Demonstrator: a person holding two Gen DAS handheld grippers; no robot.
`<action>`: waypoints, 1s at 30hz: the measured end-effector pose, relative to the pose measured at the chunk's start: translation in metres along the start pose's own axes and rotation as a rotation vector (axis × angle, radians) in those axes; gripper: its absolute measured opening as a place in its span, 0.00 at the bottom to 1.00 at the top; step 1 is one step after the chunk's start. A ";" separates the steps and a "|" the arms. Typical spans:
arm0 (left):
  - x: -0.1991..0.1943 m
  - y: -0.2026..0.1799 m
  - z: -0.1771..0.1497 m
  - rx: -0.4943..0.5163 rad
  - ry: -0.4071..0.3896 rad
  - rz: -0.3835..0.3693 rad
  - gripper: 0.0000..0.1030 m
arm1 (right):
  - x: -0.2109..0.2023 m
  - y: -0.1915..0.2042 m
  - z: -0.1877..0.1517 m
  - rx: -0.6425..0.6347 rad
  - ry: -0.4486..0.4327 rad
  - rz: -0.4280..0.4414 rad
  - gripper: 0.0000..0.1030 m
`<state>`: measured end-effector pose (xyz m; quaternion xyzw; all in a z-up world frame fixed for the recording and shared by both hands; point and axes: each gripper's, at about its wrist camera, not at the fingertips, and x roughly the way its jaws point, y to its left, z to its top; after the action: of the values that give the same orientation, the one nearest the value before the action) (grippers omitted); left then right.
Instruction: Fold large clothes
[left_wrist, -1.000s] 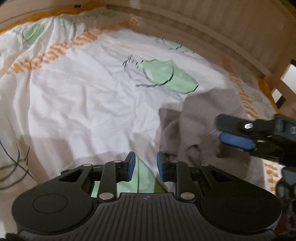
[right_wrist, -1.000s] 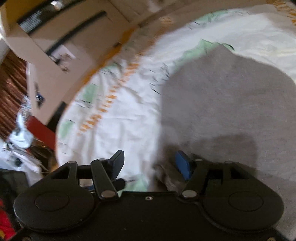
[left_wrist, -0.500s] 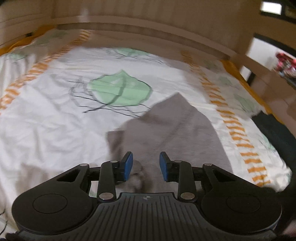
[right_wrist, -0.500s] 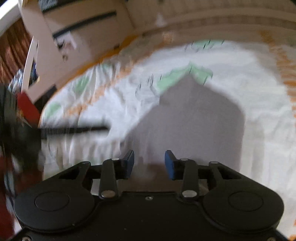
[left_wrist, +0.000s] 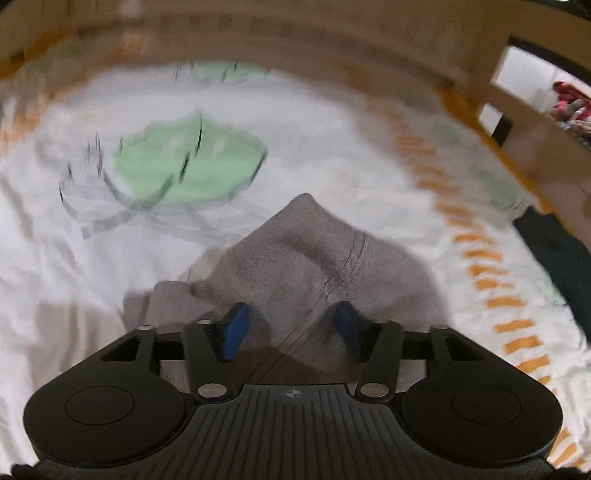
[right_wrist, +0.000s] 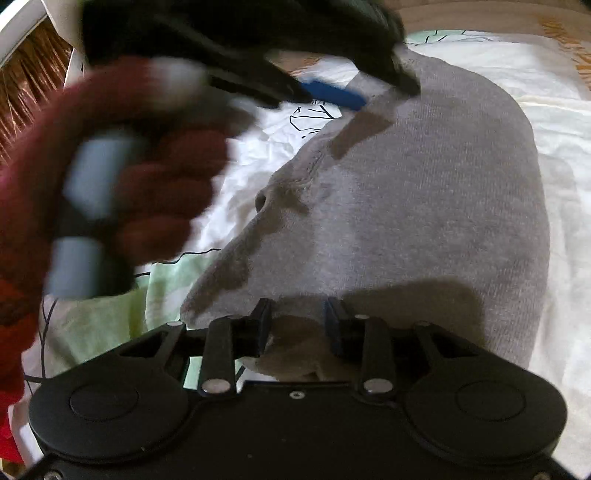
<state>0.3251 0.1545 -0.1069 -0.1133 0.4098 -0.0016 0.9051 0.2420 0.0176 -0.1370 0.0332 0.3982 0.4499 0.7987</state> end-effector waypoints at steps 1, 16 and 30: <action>0.003 0.008 -0.003 -0.029 0.002 -0.023 0.59 | 0.000 0.001 -0.001 -0.002 -0.002 -0.001 0.41; -0.077 0.031 -0.035 -0.053 -0.100 0.101 0.69 | -0.070 -0.016 0.035 -0.021 -0.287 -0.177 0.70; -0.047 0.028 -0.066 0.053 0.025 0.195 0.81 | -0.009 -0.090 0.062 0.172 -0.156 -0.343 0.90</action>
<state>0.2422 0.1728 -0.1204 -0.0487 0.4300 0.0741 0.8985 0.3430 -0.0236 -0.1265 0.0678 0.3721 0.2675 0.8862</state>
